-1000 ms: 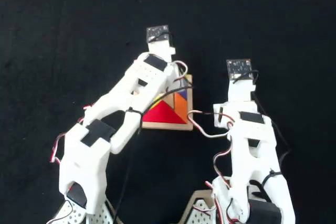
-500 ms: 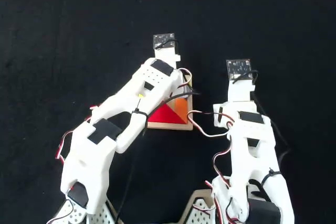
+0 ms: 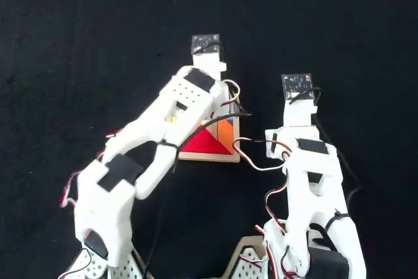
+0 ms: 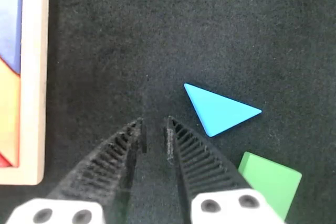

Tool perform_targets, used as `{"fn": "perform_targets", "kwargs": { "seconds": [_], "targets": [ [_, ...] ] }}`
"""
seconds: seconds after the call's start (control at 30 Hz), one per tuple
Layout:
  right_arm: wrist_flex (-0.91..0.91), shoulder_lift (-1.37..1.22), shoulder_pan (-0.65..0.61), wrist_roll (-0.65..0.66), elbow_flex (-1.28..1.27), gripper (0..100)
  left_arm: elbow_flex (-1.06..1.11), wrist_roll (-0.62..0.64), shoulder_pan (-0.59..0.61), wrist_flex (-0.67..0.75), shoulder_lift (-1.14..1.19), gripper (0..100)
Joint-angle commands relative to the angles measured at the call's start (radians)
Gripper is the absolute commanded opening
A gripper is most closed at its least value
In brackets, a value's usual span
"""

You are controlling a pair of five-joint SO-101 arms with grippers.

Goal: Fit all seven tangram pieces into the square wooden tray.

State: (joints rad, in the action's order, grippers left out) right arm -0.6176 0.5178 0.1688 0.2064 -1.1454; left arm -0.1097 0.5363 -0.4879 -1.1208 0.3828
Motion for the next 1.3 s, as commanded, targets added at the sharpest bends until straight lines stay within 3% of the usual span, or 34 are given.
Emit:
{"fn": "perform_targets", "kwargs": {
  "seconds": [0.0, 0.23, 0.43, 0.57, 0.7, 0.83, 1.03, 1.27],
  "targets": [
    [0.015, 0.039, 0.049, 0.003, 0.007, 7.4, 0.039, -0.109, 0.008, -0.055, -0.222, 26],
    [0.015, 0.038, 0.052, 0.003, 0.002, 7.4, 0.274, -0.304, 0.096, -0.069, -0.509, 26],
    [-0.012, 0.041, 0.11, 0.043, 0.021, 7.8, 0.588, -0.318, 0.297, -0.06, -0.704, 26],
    [-0.157, 0.039, 0.288, 0.186, 0.12, 7.9, 0.788, -0.319, 0.461, -0.026, -0.865, 26],
    [-0.423, 0.038, 0.307, 0.192, 0.232, 14.9, 1.041, -0.318, 0.588, 0.19, -1.034, 26],
    [-0.499, 0.038, 0.316, 0.114, 0.274, 21.1, 1.26, -0.31, 0.602, 0.39, -1.168, 26],
    [-0.405, 0.036, 0.29, 0.077, 0.182, 21.6, 1.308, -0.316, 0.599, 0.393, -1.212, 26],
    [-0.388, 0.036, 0.345, 0.052, 0.162, 21.7, 1.357, -0.318, 0.598, 0.4, -1.214, 26]
  ]
}}
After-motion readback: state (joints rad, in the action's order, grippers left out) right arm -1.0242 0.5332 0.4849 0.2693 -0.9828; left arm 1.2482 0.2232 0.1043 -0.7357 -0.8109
